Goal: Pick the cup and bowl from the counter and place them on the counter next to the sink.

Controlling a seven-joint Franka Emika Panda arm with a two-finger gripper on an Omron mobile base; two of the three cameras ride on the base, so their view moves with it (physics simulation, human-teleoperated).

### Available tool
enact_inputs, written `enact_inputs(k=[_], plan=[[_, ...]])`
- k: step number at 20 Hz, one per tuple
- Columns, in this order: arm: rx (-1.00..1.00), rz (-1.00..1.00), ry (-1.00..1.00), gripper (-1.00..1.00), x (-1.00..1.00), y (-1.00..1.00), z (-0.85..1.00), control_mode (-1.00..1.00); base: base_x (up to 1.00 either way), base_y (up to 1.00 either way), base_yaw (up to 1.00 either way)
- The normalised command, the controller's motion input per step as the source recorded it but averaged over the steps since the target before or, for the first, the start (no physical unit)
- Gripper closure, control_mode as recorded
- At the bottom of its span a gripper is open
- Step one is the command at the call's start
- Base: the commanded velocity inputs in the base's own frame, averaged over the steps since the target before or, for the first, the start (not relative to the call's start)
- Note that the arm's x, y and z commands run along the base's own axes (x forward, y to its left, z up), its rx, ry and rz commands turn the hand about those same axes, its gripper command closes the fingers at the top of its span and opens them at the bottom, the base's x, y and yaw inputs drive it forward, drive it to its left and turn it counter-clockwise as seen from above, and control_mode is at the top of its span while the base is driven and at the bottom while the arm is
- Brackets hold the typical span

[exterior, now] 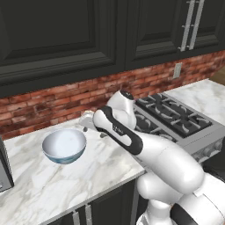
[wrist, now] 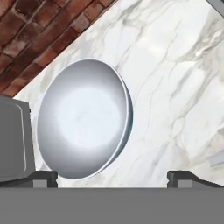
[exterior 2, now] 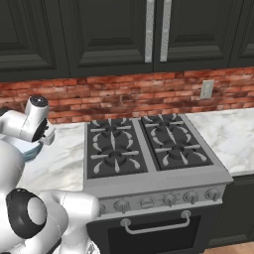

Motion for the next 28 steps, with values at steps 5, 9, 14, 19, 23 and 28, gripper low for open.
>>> enact_inputs(k=[5, 9, 14, 19, 23, 28], plan=[[0.0, 0.0, 0.03, -1.0, 0.0, 0.06, -0.14, -1.0, 0.0, 0.0, 0.0], [0.0, 0.0, 0.01, -1.0, 0.0, 0.07, -0.29, -1.0, 0.0, 0.0, 0.0], [0.0, 0.0, 0.0, -1.0, 0.0, 0.05, -0.38, -1.0, 0.0, 0.0, 0.0], [0.0, 0.0, 0.0, -1.0, 0.01, 0.06, -0.32, -1.0, 0.0, 0.0, 0.0], [0.0, 0.0, 0.0, -1.0, 0.02, 0.08, -0.24, -1.0, 0.0, 0.0, 0.0], [0.0, 0.0, 0.0, -1.0, 0.09, 0.08, -0.14, -1.0, 0.0, 0.0, 0.0]])
